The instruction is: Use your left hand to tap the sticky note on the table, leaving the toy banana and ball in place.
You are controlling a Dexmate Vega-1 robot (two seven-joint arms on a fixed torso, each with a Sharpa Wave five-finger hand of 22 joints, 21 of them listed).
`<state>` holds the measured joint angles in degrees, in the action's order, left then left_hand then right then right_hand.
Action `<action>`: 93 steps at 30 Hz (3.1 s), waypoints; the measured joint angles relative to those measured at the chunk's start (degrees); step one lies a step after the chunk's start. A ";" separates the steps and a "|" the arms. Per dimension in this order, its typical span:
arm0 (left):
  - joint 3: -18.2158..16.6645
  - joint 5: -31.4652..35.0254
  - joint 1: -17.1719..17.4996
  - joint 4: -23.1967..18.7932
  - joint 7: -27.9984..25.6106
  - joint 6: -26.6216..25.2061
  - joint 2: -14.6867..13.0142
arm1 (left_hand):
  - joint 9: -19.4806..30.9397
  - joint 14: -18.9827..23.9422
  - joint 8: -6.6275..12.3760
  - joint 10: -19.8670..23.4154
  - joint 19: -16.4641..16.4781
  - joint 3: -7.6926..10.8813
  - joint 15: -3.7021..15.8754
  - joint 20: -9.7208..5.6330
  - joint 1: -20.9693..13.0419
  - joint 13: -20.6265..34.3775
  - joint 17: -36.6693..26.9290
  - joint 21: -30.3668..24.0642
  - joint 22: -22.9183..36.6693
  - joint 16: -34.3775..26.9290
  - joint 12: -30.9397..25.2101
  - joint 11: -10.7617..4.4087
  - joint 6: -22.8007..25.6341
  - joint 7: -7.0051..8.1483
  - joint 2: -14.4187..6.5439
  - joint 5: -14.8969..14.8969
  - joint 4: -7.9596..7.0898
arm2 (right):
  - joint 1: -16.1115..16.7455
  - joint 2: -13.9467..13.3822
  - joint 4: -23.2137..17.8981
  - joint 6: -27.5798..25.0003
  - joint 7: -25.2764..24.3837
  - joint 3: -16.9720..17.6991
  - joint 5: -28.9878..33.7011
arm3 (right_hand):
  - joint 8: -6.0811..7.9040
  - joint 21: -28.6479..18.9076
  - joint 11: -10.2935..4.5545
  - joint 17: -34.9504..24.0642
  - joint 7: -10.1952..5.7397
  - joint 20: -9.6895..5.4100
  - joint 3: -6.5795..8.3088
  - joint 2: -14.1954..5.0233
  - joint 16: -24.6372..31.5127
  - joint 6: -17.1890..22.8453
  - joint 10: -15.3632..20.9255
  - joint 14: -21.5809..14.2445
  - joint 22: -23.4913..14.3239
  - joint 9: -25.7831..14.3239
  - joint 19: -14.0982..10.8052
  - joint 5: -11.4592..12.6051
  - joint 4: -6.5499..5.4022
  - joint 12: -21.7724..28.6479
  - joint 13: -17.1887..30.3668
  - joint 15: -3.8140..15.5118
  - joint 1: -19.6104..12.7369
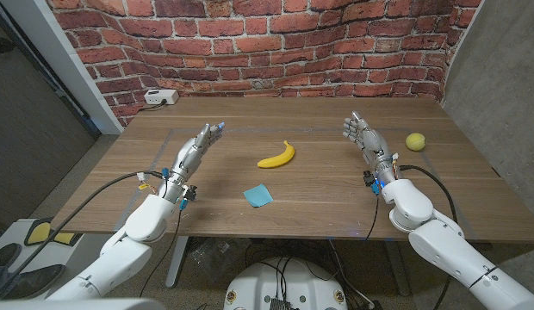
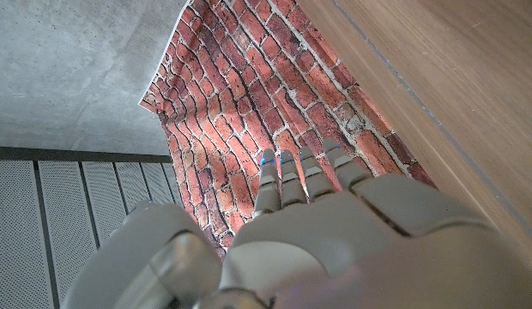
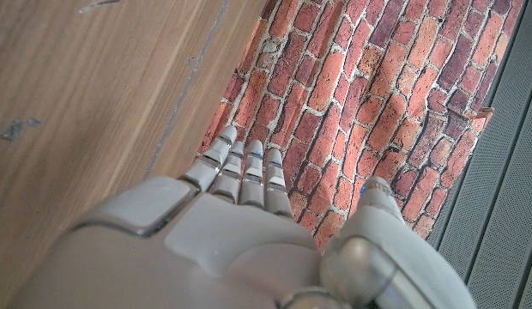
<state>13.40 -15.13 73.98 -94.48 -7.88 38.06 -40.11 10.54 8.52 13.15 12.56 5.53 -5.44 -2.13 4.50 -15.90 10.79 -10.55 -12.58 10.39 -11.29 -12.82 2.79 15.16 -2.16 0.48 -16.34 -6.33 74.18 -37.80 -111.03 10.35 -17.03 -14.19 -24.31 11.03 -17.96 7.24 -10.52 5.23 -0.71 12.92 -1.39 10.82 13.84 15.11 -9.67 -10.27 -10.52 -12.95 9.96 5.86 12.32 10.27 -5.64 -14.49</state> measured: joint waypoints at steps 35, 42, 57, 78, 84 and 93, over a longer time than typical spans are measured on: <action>-2.30 39.43 10.93 -19.38 -19.17 -27.05 -4.52 | -0.01 3.14 0.25 4.12 2.15 0.89 1.71 -0.10 -1.44 0.00 0.00 0.00 0.00 -0.39 -0.53 -2.52 4.52 1.68 -5.98 -1.39 -0.88 | 5.93 0.86 -3.44 0.97 -2.55 2.84 2.59 | 0.23 0.49 0.00 0.00 -0.42 0.00 -0.27 0.31 0.00 1.01 0.00 0.00 0.01 0.00 0.00 0.00 -0.26 0.00 0.00 0.02 0.31; -0.99 43.83 11.75 -23.55 -19.44 -34.51 -7.31 | -0.01 2.51 0.25 3.21 1.50 1.28 2.28 1.37 -1.60 0.29 0.11 0.31 0.00 0.09 0.32 -3.74 5.79 4.09 -6.99 -1.78 -0.76 | 6.68 1.33 -3.56 1.43 -2.91 3.21 2.90 | 0.23 0.84 0.00 0.00 -0.42 0.20 -0.27 0.31 0.00 1.01 0.00 0.00 0.01 0.00 0.20 0.00 -0.26 0.00 0.00 0.02 0.31; 2.38 51.93 13.13 -34.23 -15.31 -52.39 -15.04 | -0.02 -2.33 -1.52 -1.64 -0.87 1.29 1.62 2.05 -4.78 0.29 0.02 1.33 0.17 0.96 1.81 -2.90 4.83 11.00 -6.39 -1.39 0.98 | 6.64 2.22 -3.25 1.69 -2.55 3.09 3.01 | 0.23 0.83 0.31 0.00 -0.54 0.41 -0.27 0.08 0.01 1.13 -0.32 0.00 0.01 0.00 0.41 0.00 -0.26 -0.24 0.00 0.03 0.54; 9.19 60.80 7.40 -41.80 -0.75 -68.22 -24.27 | -0.02 -5.49 -2.17 -4.81 -3.01 1.24 1.73 1.33 -6.11 0.28 0.00 1.57 0.16 0.96 2.02 -3.81 3.26 13.34 -6.56 -0.91 1.24 | 5.90 3.18 -1.69 2.24 -1.98 2.43 1.75 | 0.23 1.33 0.31 0.01 -0.73 0.40 -0.43 -0.22 0.00 1.31 -0.32 0.33 0.01 0.00 0.41 0.00 -0.42 -0.23 0.00 -0.29 0.84; 10.72 62.24 5.73 -43.13 2.40 -69.42 -26.74 | -0.04 -6.11 -3.22 -5.43 -3.21 1.36 1.71 1.13 -6.65 0.27 0.00 1.57 0.16 0.95 2.02 -3.84 -1.78 14.46 -7.10 -0.91 1.36 | 5.79 3.05 -1.68 1.98 -1.93 2.42 1.47 | 0.23 1.33 0.30 0.00 -0.73 0.72 -0.43 -0.23 0.01 1.31 -0.31 0.33 0.01 0.00 0.72 0.00 -0.41 -0.23 0.00 -0.29 0.84; 12.75 64.79 3.68 -44.83 6.12 -70.18 -28.92 | 0.01 -7.47 -3.18 -7.28 -3.62 1.60 1.41 0.72 -6.87 0.27 0.01 1.57 0.16 0.95 2.01 -3.39 -2.90 14.52 -7.32 -0.91 1.60 | 5.78 2.83 -1.39 2.00 -1.34 2.72 0.79 | 0.23 1.65 0.30 0.00 -1.03 0.72 -0.59 -0.45 0.01 1.62 -0.31 0.33 0.01 0.00 0.72 0.00 -0.58 -0.23 0.00 -0.28 1.06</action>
<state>26.15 49.66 77.66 -139.31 -1.75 -32.12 -69.03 10.55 1.05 9.96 5.28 1.91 -3.85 -0.72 5.22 -22.77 11.06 -10.54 -11.01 10.55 -10.34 -10.81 -0.60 12.26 12.36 -6.84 -17.25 -4.73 79.96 -34.97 -112.42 12.35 -18.37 -11.47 -23.52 11.26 -16.31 7.55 -10.51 4.20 0.01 12.33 -1.84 10.83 15.45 14.79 -9.34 -10.26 -10.52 -12.23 9.96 5.28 12.09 10.27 -5.91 -13.43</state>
